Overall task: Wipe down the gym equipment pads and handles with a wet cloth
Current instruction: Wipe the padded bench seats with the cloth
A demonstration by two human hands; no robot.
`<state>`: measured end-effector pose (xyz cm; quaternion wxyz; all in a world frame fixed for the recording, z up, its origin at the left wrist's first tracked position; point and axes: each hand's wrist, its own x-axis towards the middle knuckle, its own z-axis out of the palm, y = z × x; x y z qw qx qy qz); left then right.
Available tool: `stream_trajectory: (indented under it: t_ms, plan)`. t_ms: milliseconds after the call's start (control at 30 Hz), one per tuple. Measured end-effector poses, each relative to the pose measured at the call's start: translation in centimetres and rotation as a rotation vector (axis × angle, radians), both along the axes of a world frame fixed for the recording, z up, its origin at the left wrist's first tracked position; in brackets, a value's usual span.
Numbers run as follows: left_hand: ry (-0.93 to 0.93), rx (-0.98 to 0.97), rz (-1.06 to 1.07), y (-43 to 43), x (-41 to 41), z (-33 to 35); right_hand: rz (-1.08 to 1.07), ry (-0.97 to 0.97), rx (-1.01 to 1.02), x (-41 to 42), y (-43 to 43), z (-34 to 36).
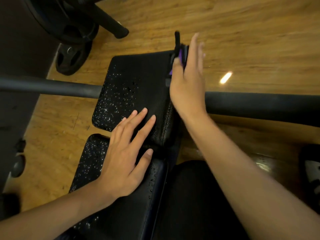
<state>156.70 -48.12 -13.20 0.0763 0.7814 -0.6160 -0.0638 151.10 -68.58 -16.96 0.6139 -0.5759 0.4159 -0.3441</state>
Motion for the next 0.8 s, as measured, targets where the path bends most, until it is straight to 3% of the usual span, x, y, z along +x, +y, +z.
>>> stream_trajectory:
  t_ms: [100,233,300,467,567,667,800]
  plan:
    - [-0.001,-0.001,-0.003,-0.1,-0.1,0.0,-0.053,-0.004,-0.007,0.4,-0.2,0.4]
    - [0.029,-0.002,-0.006,0.0,-0.1,0.1,-0.079,0.028,-0.064,-3.3,12.3,1.0]
    - [0.045,-0.002,-0.005,0.0,0.0,0.1,-0.038,0.014,-0.061,-4.2,14.0,1.0]
    - [0.029,0.006,-0.011,-0.1,0.0,0.2,0.000,0.009,0.069,-0.4,1.1,0.3]
    - [0.022,-0.003,-0.011,-0.1,-0.2,0.1,-0.056,-0.073,0.067,0.7,-1.8,-0.1]
    - [0.019,-0.005,-0.006,-0.1,-0.2,0.1,-0.110,-0.050,0.088,-0.7,3.2,-0.2]
    - [0.037,-0.005,0.003,0.0,-0.2,0.1,-0.024,0.011,0.012,-3.9,13.4,0.9]
